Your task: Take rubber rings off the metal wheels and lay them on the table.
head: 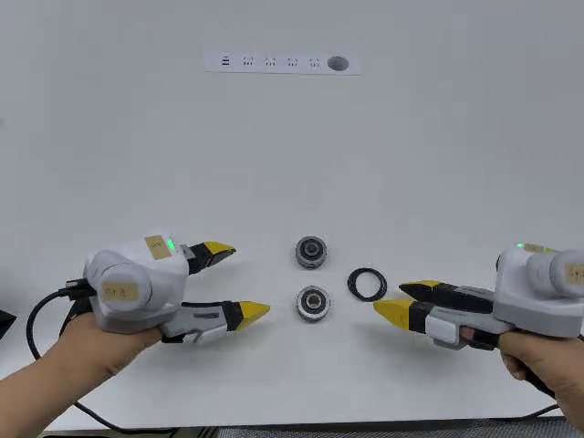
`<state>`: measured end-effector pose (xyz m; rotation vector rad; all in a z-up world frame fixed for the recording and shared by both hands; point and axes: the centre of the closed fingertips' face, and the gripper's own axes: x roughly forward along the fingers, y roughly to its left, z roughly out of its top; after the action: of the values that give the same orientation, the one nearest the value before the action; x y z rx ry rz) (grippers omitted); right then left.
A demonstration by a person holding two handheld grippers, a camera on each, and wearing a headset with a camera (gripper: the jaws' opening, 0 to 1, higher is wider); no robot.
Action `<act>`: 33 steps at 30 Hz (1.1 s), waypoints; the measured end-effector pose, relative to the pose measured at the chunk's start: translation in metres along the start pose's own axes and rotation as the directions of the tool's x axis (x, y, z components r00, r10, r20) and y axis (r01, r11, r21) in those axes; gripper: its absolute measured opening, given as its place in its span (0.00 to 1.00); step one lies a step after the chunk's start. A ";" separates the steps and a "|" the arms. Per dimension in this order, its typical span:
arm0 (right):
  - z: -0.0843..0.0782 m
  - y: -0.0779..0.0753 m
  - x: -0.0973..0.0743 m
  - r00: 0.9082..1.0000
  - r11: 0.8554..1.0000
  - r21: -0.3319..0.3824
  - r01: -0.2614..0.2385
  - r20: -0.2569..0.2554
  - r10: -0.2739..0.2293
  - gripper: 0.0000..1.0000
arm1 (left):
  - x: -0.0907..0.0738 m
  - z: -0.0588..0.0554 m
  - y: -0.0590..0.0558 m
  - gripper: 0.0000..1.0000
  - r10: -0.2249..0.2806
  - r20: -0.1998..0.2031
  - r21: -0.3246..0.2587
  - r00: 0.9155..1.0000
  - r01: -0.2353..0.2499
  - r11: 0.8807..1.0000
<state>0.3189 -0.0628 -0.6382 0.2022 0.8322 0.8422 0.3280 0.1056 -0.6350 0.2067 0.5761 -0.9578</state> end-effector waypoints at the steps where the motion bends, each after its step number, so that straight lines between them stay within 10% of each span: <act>1: -0.001 -0.001 -0.001 1.000 1.000 -0.028 0.007 -0.002 -0.007 0.45 | -0.002 -0.001 -0.001 0.57 0.000 0.000 0.000 1.000 0.000 1.000; 33: -0.020 0.020 -0.021 0.994 0.939 -0.331 0.096 -0.011 -0.105 0.88 | -0.045 -0.013 -0.023 0.76 0.052 0.044 -0.046 0.998 -0.050 0.998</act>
<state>0.2849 -0.0671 -0.6304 -0.1480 0.7095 0.8761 0.2841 0.1297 -0.6194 0.1590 0.5477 -0.8970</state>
